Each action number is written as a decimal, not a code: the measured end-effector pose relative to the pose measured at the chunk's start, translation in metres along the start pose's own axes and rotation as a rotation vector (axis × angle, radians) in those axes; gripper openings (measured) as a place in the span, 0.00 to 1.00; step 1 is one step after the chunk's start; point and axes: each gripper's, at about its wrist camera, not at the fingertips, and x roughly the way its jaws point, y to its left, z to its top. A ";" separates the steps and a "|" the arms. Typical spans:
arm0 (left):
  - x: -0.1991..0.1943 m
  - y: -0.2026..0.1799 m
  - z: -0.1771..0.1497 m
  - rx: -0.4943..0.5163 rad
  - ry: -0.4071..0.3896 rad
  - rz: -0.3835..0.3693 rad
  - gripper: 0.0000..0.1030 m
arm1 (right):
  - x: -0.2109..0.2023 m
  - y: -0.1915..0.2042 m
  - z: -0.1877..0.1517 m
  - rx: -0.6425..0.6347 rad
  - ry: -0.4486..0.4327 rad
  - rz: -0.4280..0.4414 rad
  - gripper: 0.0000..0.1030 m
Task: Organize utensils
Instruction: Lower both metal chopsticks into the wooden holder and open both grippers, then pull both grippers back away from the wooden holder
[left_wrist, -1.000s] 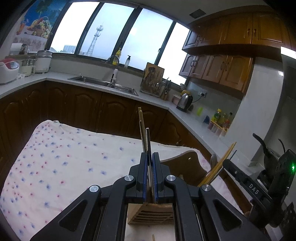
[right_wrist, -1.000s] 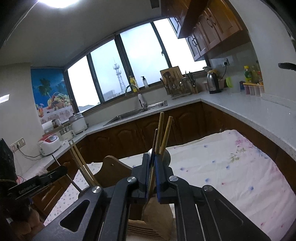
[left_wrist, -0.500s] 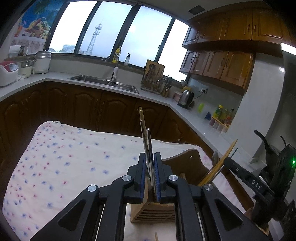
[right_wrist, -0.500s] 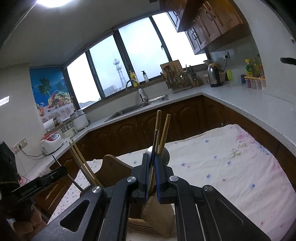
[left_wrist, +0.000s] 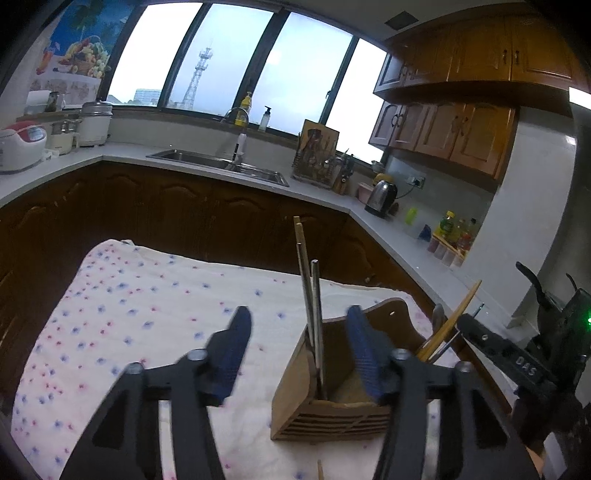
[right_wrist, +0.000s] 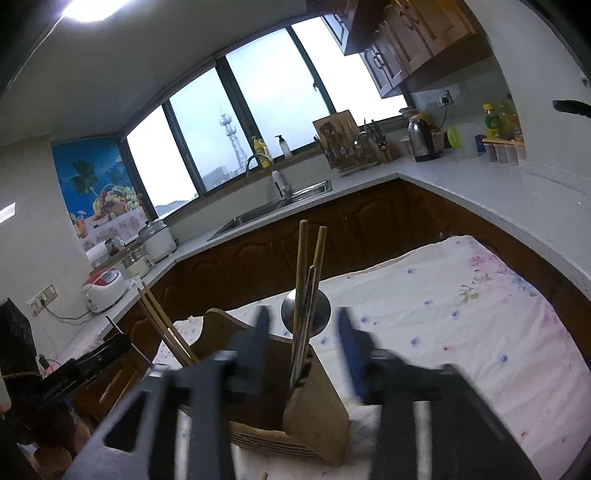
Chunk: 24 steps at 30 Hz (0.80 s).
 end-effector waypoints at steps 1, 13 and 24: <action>-0.001 -0.001 0.000 0.002 0.001 0.002 0.58 | -0.001 0.001 0.000 0.002 -0.002 0.002 0.59; -0.021 -0.005 0.000 0.006 0.019 0.051 0.83 | -0.009 0.006 -0.005 -0.001 0.005 0.010 0.85; -0.057 -0.007 -0.001 0.041 0.001 0.101 0.91 | -0.044 0.016 -0.012 -0.030 -0.014 0.032 0.93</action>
